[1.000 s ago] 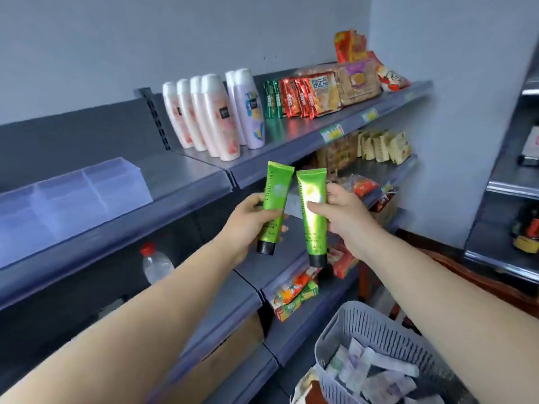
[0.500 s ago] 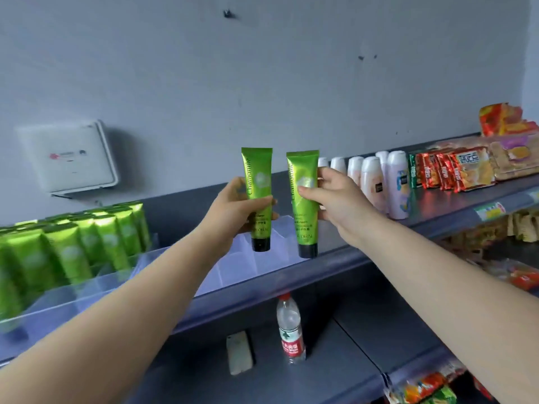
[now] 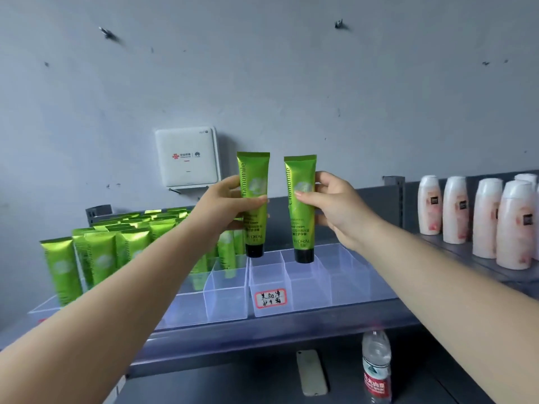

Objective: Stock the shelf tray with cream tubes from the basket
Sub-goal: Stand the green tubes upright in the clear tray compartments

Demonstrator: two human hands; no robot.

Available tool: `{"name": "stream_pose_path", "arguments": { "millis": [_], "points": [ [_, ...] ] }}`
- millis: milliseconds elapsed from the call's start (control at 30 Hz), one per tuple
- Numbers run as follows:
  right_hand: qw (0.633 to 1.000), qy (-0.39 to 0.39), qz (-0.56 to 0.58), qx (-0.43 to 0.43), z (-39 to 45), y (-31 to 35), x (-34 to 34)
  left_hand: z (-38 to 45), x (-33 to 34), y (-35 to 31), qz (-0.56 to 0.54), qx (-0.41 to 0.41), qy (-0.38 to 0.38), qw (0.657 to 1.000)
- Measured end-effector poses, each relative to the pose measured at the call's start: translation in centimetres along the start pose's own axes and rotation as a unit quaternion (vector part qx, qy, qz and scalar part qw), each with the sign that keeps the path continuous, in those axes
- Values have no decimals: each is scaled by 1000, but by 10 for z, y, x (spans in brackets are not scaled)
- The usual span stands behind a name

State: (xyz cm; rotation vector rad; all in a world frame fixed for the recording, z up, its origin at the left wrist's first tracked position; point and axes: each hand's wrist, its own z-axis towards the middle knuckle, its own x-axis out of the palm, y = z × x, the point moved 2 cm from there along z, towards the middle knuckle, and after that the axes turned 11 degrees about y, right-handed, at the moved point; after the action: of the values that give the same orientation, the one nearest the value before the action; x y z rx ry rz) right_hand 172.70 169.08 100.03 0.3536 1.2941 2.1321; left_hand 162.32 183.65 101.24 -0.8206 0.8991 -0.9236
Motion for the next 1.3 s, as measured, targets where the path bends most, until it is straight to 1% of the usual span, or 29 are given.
{"name": "stream_pose_path", "arguments": {
  "millis": [167, 467, 633, 800, 967, 1067, 1200, 1300],
  "points": [
    [999, 32, 13, -8, 27, -6, 35, -5, -42, 5, 16, -3, -33, 999],
    [997, 75, 24, -11, 63, -19, 79, -15, -109, -2, 128, -23, -55, 990],
    [995, 96, 14, -4, 76, -26, 99, -21, -136, -2, 165, -20, -42, 985],
    [995, 104, -5, 5, 84, -32, 109, -22, -145, 6, 189, -5, -33, 981],
    [992, 115, -51, 26, 81, -41, 107, -19, -146, 15, 221, -18, 24, 975],
    [990, 118, -68, 37, 79, -45, 104, -18, -144, 18, 272, -44, 53, 960],
    [984, 131, -103, 59, 78, -48, 103, -14, -140, 22, 360, -59, 74, 928],
    [978, 146, -124, 83, 77, -53, 106, -12, -137, 24, 462, -58, 79, 882]
  ]
}}
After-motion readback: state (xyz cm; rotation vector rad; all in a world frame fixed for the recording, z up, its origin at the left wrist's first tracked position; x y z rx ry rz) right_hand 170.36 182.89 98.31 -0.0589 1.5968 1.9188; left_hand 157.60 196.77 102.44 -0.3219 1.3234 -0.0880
